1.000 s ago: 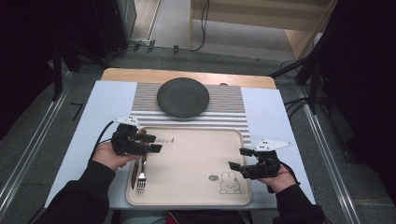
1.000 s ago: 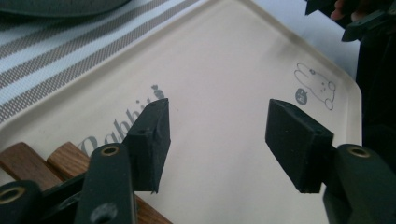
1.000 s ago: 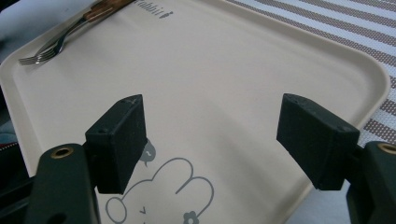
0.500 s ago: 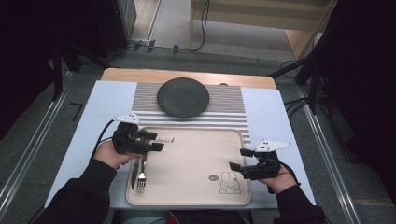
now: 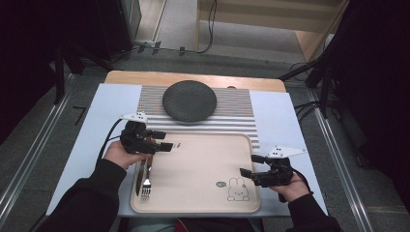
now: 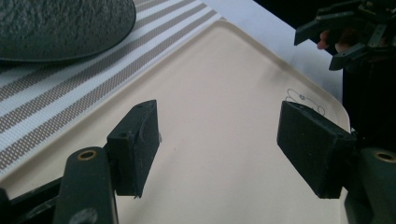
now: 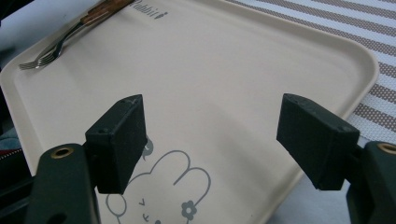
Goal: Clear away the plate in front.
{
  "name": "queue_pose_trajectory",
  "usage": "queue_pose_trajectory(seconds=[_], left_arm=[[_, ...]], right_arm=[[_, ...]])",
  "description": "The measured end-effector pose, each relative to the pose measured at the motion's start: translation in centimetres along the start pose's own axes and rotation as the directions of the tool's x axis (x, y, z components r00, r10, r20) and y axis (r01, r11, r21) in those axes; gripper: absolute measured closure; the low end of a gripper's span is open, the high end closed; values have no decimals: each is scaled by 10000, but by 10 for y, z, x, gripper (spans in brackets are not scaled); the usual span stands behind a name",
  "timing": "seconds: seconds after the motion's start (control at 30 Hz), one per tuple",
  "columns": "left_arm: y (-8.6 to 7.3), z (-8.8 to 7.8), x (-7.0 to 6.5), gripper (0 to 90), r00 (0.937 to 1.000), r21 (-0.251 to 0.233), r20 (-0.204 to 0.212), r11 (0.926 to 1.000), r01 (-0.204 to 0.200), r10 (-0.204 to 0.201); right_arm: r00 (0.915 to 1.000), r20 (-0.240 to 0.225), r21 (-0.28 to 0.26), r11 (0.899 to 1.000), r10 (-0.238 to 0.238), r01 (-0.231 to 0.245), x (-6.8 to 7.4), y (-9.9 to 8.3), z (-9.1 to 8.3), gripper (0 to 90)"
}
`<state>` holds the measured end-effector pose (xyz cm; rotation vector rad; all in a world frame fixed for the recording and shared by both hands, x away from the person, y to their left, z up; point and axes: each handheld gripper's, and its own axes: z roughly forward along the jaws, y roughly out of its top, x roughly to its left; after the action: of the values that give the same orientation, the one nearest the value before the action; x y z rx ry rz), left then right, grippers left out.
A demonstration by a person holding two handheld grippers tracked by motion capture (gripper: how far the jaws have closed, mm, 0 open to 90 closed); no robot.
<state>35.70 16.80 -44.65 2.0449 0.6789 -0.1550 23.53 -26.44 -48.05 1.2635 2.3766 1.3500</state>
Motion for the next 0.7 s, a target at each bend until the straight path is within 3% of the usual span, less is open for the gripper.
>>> queue_pose_trajectory(seconds=[0.37, 0.57, 0.7], left_arm=[[16, 16, 5, 306, 9979, 227, 24, 9977, -643, 643], [18, 26, 13, 315, 9983, 453, -164, 9975, -551, 559], [24, 30, 18, 314, 9976, 279, -228, 9976, -641, 647]], right_arm=[[9998, 104, -40, 9999, 157, -157, 0, -4, -4, 225], [9999, 103, -53, 9999, 127, -127, -1, -5, -5, 225], [9999, 68, -20, 9999, 119, -118, -1, -5, -4, 225]])
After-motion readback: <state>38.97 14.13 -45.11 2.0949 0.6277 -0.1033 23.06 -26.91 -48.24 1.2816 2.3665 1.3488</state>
